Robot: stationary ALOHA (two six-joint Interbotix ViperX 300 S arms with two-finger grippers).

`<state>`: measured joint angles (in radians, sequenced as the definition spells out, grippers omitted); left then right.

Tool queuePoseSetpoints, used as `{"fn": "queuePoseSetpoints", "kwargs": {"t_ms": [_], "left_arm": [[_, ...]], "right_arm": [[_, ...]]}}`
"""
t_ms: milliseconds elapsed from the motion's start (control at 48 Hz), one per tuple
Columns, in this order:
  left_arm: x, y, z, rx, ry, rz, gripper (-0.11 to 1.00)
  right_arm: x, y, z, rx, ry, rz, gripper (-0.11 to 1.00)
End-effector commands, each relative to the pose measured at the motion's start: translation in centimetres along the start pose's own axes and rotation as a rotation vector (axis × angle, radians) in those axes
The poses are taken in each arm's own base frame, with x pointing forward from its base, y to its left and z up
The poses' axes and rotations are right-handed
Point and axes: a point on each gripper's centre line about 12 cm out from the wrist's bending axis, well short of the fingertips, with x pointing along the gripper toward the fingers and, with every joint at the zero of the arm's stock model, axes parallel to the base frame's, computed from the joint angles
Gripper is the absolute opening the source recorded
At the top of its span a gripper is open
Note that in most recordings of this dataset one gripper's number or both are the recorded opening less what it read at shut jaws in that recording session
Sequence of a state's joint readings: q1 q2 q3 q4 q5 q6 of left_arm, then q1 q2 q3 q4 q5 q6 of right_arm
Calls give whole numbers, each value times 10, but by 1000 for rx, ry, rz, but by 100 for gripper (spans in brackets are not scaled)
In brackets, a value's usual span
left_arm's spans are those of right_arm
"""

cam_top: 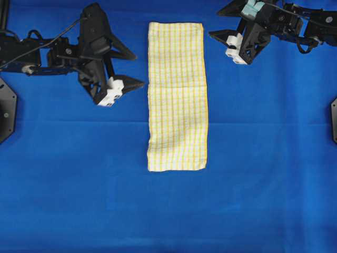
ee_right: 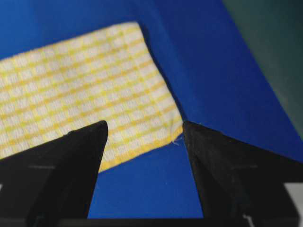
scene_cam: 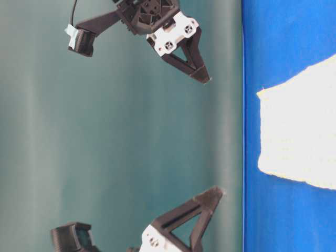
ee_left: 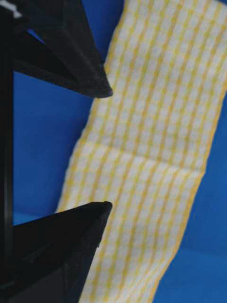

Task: Fold the yellow towel.
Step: 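Move both grippers to the strip's top corners and pinch them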

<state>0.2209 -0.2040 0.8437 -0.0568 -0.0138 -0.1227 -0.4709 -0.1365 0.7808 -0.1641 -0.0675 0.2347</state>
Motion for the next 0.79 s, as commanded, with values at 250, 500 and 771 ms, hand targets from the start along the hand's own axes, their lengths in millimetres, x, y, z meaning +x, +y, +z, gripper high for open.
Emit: {"fn": "queuePoseSetpoints", "kwargs": {"t_ms": [250, 500, 771], "left_arm": [[41, 58, 10, -60, -82, 125, 87], [61, 100, 11, -82, -81, 211, 87], [84, 117, 1, -100, -76, 238, 87]], "right_arm": [[35, -21, 0, 87, 15, -46, 73], [62, -28, -12, 112, 39, -57, 77], [83, -36, -21, 131, 61, -71, 77]]}}
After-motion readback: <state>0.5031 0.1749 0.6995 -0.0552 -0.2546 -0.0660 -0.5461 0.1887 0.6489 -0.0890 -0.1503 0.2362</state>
